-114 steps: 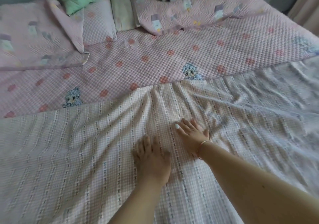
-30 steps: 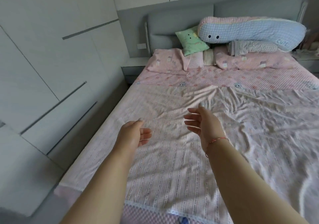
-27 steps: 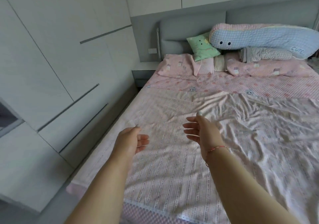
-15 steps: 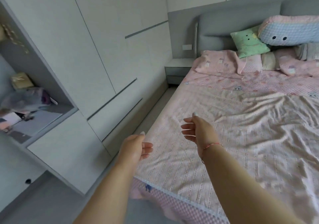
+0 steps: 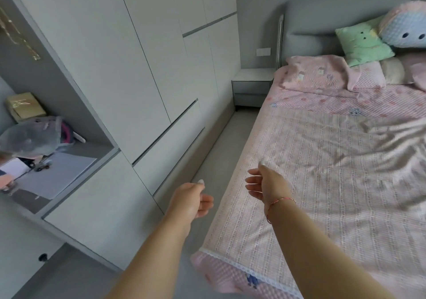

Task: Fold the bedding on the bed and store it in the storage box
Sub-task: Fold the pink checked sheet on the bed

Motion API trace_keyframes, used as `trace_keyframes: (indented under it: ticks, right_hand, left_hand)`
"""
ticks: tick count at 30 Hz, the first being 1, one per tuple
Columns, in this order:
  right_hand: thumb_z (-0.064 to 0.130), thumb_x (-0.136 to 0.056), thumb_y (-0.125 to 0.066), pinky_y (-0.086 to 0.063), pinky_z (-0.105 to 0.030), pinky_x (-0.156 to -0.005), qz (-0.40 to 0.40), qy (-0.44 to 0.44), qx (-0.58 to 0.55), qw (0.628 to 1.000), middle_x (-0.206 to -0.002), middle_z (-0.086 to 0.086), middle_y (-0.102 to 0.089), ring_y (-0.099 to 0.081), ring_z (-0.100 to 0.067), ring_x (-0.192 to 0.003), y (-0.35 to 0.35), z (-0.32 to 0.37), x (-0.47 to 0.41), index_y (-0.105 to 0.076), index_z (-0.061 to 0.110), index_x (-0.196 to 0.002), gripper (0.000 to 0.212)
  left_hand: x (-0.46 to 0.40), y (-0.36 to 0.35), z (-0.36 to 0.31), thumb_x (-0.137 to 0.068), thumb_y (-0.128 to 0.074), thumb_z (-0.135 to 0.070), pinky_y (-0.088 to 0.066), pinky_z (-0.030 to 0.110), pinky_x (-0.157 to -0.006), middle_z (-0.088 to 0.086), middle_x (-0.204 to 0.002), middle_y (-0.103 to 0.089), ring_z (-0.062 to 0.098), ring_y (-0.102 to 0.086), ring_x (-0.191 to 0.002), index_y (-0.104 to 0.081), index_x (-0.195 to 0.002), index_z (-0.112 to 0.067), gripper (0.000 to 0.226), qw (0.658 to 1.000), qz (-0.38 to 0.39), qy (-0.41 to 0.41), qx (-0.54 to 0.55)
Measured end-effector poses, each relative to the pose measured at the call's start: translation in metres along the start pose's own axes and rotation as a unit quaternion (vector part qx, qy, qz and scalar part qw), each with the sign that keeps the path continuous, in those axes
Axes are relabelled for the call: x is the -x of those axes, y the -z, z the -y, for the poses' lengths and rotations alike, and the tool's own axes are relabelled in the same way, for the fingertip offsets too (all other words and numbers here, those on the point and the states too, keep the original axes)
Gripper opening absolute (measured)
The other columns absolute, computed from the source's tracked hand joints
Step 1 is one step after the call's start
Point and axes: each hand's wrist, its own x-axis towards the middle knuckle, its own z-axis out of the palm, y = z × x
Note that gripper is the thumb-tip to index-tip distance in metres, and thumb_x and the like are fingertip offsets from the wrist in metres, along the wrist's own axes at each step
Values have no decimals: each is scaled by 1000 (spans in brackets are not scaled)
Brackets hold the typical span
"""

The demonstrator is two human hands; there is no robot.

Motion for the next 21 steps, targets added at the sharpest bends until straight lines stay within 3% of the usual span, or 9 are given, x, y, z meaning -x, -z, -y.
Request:
trace_keyframes:
  ticks: [5,10,12,15,21]
  right_hand:
    - [25,-98,-42,-43,-27,-56,-48,-38,-29,998,-70,-10,-55,-50,-19,-58,-48,-18,-74,-60,1,-93,31]
    - [27,-99,-42,-43,-28,-57,-97,-81,-24,992,-67,-9,-54,-50,-19,-57,-90,-38,-140,-59,4,-85,32]
    - [27,-99,-42,-43,-28,-58,-116,-95,-9,989,-66,-8,-55,-50,-18,-56,-97,-47,-156,-59,5,-82,33]
    - [28,-100,-42,-44,-28,-57,-149,-110,7,983,-66,-8,-56,-51,-18,-56,-101,-65,-179,-58,5,-81,34]
    - [29,-100,-44,-45,-28,-57,-224,-137,31,964,-67,-9,-57,-52,-18,-57,-108,-115,-213,-59,5,-80,35]
  left_hand:
    - [-89,17,-9,-101,-47,-28,-52,30,-65,13,-80,-67,21,-64,-65,-55,-106,-7,23,999,26,14,-41]
    - [-192,33,-3,-102,-47,-25,-46,25,-57,11,-71,-64,17,-62,-53,-54,-96,-11,17,994,49,55,-77]
    - [-222,35,9,-101,-47,-25,-45,24,-56,10,-68,-63,15,-61,-49,-53,-91,-13,17,992,55,87,-70]
    - [-262,39,36,-102,-45,-24,-45,26,-61,10,-70,-61,19,-58,-58,-52,-87,-13,19,984,76,149,-60]
    - [-328,40,106,-101,-46,-25,-44,26,-63,10,-71,-59,20,-56,-61,-53,-92,-11,17,960,127,240,-69]
